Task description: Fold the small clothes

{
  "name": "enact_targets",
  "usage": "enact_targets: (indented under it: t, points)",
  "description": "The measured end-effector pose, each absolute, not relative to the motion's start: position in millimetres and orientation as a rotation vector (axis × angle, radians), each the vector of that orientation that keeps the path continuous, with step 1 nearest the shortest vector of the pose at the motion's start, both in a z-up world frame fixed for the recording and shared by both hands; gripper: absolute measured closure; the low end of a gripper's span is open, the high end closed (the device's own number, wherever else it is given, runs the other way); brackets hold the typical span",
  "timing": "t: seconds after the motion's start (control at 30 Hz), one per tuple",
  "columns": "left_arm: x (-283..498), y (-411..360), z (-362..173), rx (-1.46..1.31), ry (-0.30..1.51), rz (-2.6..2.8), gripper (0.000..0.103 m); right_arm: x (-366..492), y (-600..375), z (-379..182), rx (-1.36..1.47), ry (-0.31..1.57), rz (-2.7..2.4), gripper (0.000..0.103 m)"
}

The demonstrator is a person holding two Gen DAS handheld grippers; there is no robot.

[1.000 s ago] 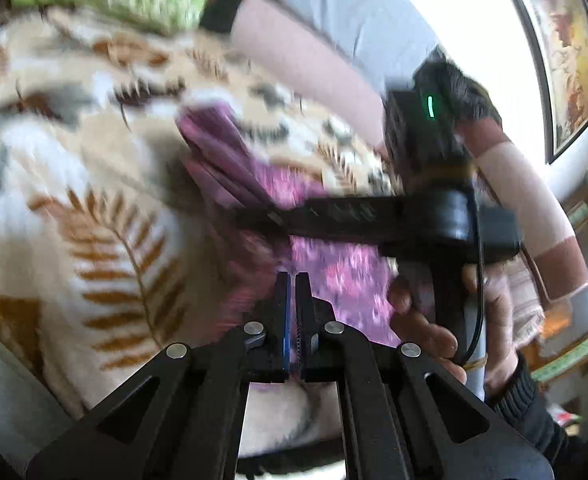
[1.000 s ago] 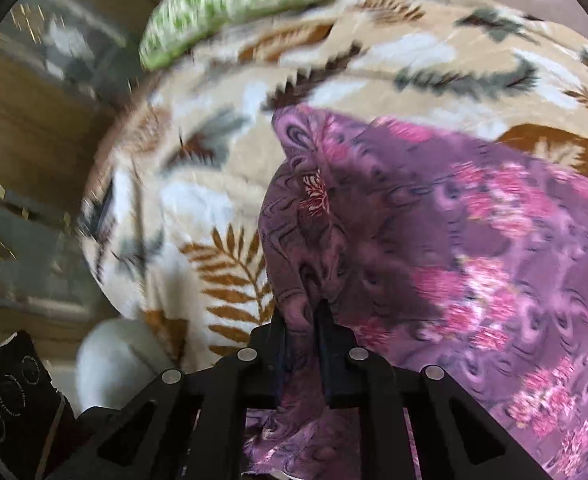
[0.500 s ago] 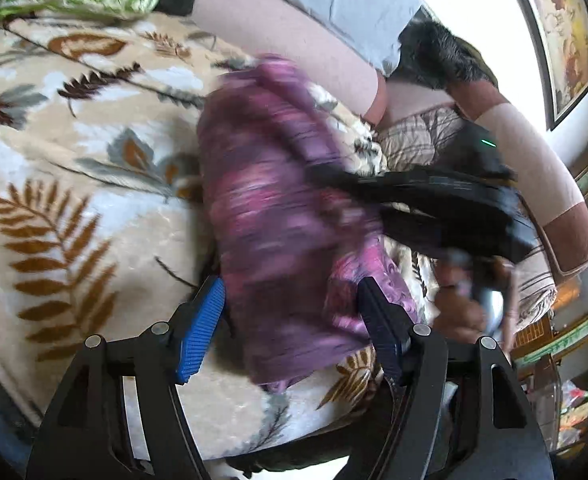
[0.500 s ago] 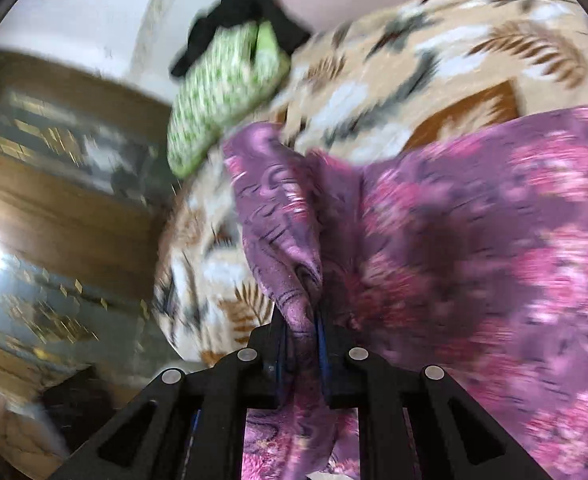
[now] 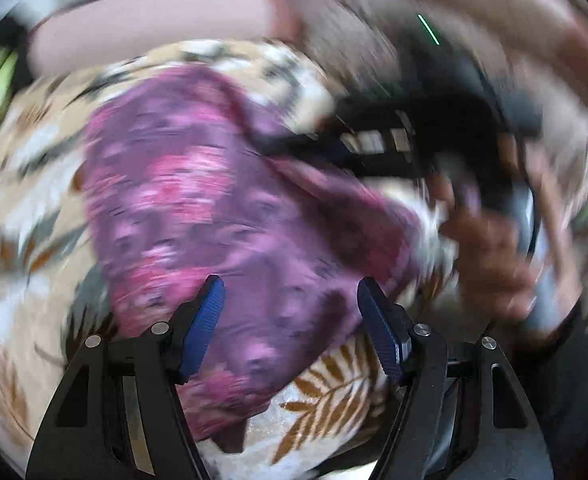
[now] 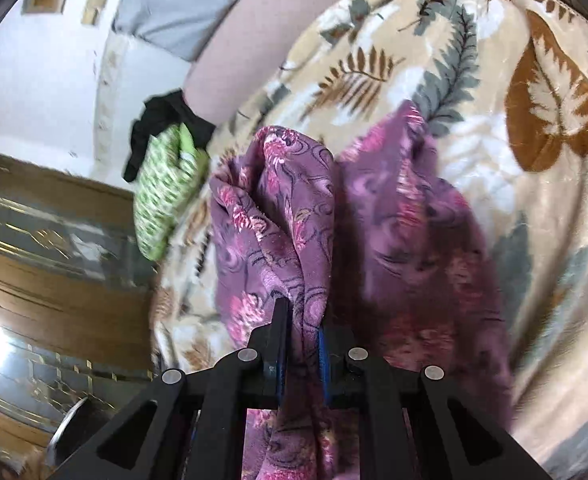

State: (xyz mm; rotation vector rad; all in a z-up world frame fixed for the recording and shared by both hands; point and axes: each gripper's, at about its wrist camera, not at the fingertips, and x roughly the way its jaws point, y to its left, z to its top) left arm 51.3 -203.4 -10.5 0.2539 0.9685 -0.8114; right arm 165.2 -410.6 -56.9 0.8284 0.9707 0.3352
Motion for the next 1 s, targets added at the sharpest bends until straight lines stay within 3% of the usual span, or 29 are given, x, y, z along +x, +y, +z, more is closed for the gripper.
enact_targets:
  t: [0.13,0.2,0.27,0.4,0.6,0.7,0.87,0.97,1.0]
  points:
    - [38,-236,-14,0.387,0.929,-0.834,0.034,169,-413,-58,0.787,1.010,0.318,0.091]
    - [37,-244,-8,0.361,0.881,-0.849,0.042,166,-423,-58,0.769,1.012,0.341,0.091]
    - [52,-257,-16,0.368,0.965,-0.824,0.099,161,-434,-56,0.765,0.990,0.324,0.091]
    - [66,-266,-26,0.346,1.020,-0.840,0.100,153,-459,-60,0.838,0.939,0.296,0.100]
    - [47,-276,-10,0.328,1.020,-0.893,0.101,147,-460,-48,0.823,0.884,0.306,0.100]
    - [39,-262,9,0.176,0.975,-0.974,0.101,136,-466,-32,0.861,0.777,0.333,0.100]
    - [46,-250,-26,0.180,1.048,-0.966,0.101,139,-467,-35,0.901,0.782,0.288,0.100]
    - [51,-242,-40,0.134,1.090,-0.943,0.101,154,-461,-27,0.872,0.787,0.299,0.089]
    - [52,-238,-42,0.105,1.100,-0.943,0.101,159,-461,-24,0.868,0.780,0.314,0.069]
